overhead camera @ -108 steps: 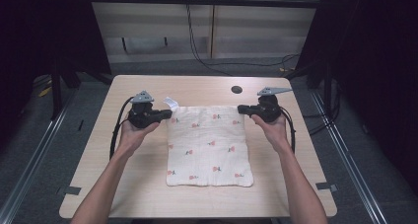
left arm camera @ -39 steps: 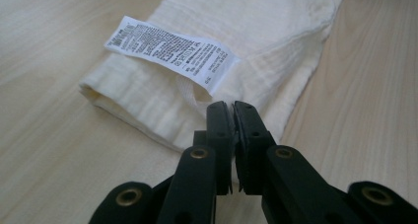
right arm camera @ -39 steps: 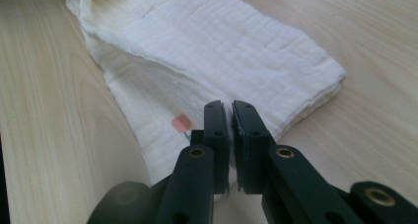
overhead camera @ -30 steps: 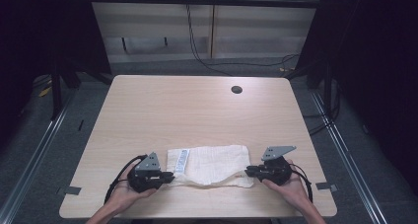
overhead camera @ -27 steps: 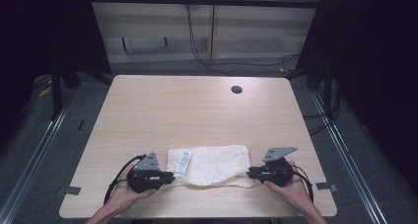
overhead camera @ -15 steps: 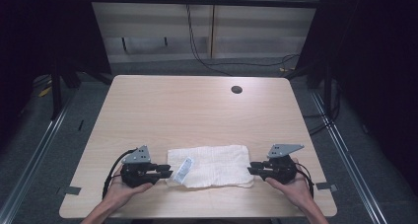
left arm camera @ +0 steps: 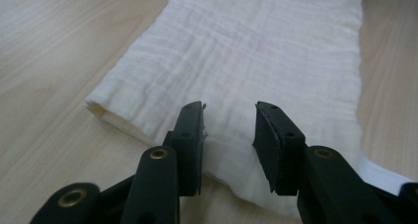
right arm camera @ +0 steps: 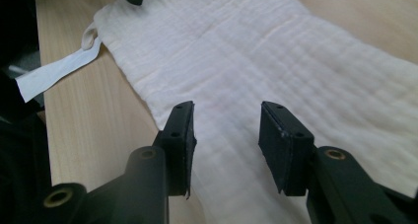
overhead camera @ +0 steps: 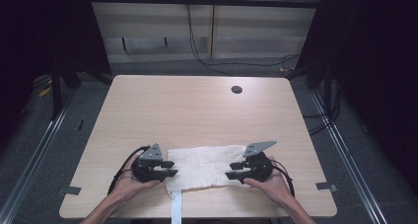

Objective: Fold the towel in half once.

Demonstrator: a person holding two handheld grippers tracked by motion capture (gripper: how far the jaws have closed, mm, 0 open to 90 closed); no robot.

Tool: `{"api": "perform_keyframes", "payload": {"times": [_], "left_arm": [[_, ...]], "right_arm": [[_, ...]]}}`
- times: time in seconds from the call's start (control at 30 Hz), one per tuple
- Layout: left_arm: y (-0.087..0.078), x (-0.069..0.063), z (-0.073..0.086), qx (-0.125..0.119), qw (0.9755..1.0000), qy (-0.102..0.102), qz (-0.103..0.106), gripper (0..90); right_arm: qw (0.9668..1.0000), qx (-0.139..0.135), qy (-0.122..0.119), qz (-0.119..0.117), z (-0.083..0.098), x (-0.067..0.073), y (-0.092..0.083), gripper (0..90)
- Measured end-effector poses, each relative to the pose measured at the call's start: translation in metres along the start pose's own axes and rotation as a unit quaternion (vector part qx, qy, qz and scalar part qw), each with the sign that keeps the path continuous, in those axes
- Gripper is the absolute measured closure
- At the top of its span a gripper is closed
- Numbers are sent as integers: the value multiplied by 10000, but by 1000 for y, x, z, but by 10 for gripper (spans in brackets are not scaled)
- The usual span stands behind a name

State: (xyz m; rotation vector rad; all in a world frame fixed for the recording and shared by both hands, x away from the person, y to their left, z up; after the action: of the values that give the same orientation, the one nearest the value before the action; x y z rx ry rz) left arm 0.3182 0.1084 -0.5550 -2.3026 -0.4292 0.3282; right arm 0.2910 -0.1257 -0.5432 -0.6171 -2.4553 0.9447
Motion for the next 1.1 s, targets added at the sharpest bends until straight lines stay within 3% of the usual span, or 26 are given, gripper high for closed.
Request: {"api": "perform_keyframes", "payload": {"times": [0.07, 0.13, 0.2, 0.3, 0.33, 0.47, 0.6, 0.73, 0.83, 0.9, 1.03, 1.1], "left_arm": [[3, 0, 3, 92, 9999, 66, -52, 653], [5, 0, 2, 125, 9996, 183, -190, 738], [7, -1, 2, 139, 9996, 214, -131, 844], [8, -2, 0, 133, 9997, 181, -105, 870], [8, -2, 0, 124, 9998, 158, -95, 873], [11, -6, -2, 118, 9998, 144, -52, 874], [17, -17, -7, 133, 9997, 226, 11, 873], [23, -26, -12, 105, 9995, 243, 186, 874], [27, -31, -15, 103, 9991, 205, 343, 873], [28, -35, -17, 164, 9984, 256, 471, 843], [22, -35, -21, 118, 9982, 231, 538, 786], [13, -30, -30, -150, 9986, 116, 498, 747]], "right_arm": [[9999, 102, -110, -15, 0, 5, 6, 573], [9998, 108, -177, -34, 0, 9, 10, 565], [9992, 228, -319, 109, 4, 9, 14, 562], [9986, 353, -391, 88, 7, 10, 16, 580], [9980, 442, -460, -14, 9, 11, 17, 592], [9969, 479, -592, 201, 11, 8, 17, 687], [9973, 433, -504, 311, 16, 3, 11, 802], [9972, 465, -401, 435, 27, -3, -1, 833], [9979, 419, -296, 407, 33, -7, -9, 845], [9968, 521, -307, 516, 37, -10, -14, 838], [9974, 532, -216, 428, 33, -11, -14, 722], [9986, 352, -168, 368, 22, -8, -16, 689]]}}
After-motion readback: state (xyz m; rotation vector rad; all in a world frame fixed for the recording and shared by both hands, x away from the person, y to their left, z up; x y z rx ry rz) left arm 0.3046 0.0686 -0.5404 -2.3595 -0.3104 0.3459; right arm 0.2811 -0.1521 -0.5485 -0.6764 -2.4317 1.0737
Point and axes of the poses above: each handheld gripper's, and its own axes: y roughly forward along the jaws, z roughly out of its underside, x roughly to its left, the point moved 9 cm from there along y, roughly forward along the jaws, and after that the axes turned 3 degrees about x, right-handed, at the moved point
